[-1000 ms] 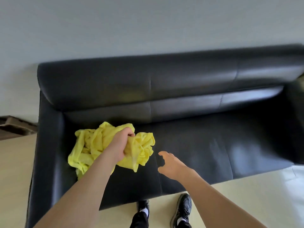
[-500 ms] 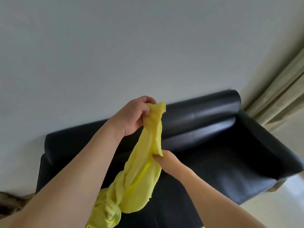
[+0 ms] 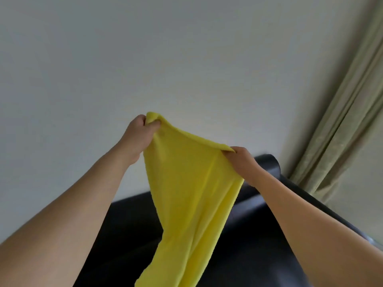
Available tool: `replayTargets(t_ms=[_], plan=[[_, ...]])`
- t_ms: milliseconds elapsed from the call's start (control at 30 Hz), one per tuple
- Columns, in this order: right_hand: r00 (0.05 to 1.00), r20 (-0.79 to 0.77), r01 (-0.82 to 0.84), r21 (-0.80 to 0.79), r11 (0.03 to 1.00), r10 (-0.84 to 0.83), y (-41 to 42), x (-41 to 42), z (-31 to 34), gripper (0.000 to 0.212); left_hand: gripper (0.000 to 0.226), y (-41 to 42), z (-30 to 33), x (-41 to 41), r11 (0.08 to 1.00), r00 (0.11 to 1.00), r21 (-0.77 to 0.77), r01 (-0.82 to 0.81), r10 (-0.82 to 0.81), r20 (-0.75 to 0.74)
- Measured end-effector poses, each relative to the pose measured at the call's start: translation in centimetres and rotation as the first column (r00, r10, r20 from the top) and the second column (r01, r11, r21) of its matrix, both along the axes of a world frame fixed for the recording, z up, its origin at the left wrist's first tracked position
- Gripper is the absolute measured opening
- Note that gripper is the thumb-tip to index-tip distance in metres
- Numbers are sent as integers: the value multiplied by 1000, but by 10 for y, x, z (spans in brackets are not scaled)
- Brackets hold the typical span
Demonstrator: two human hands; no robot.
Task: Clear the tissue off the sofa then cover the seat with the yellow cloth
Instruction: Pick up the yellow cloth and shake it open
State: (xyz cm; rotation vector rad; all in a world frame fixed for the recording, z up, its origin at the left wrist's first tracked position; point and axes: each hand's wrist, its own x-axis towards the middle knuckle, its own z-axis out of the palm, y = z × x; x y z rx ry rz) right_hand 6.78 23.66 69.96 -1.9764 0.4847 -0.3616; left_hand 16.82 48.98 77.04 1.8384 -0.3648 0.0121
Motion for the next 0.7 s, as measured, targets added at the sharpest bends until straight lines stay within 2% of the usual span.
replayTargets(t_ms=[100, 167, 233, 300, 333, 400, 433, 500, 567, 633, 700], plan=[[996, 89, 36, -88, 995, -28, -2, -4, 44, 34, 23, -22, 34, -11, 984, 1000, -177, 22, -21, 10], [990, 137, 36, -95, 995, -22, -2, -6, 71, 27, 23, -35, 50, -15, 991, 994, -132, 22, -8, 106], [983, 183, 46, -111, 993, -25, -2, -9, 99, 20, 24, -42, 65, -20, 995, 978, 28, 100, -103, 179], [974, 223, 71, -175, 982, -30, -5, -14, 128, 19, 22, -41, 78, -23, 945, 950, 228, 233, -272, 155], [969, 243, 92, -205, 975, -41, -9, -17, 144, 23, 17, -39, 85, -22, 915, 936, 331, 231, -302, 180], [958, 277, 147, -262, 954, -72, -17, -24, 173, 33, 9, -35, 98, -13, 880, 922, 472, 57, -227, 313], [952, 293, 176, -298, 938, -85, -21, -29, 189, 34, 12, -32, 109, -9, 887, 910, 458, -52, -147, 388], [936, 340, 209, -328, 921, -91, -27, -38, 216, 33, 21, -27, 131, -7, 944, 910, 302, -134, -4, 415], [913, 402, 208, -312, 927, -69, -27, -42, 241, 33, 19, -24, 155, -7, 994, 950, 85, -64, 35, 310], [899, 437, 158, -274, 949, -23, -23, -45, 259, 26, 20, -24, 176, -8, 998, 971, -63, -25, 39, 238], [893, 449, 40, -149, 988, 32, -16, -48, 273, 22, 39, -29, 192, -9, 996, 955, -50, -76, 88, 284]])
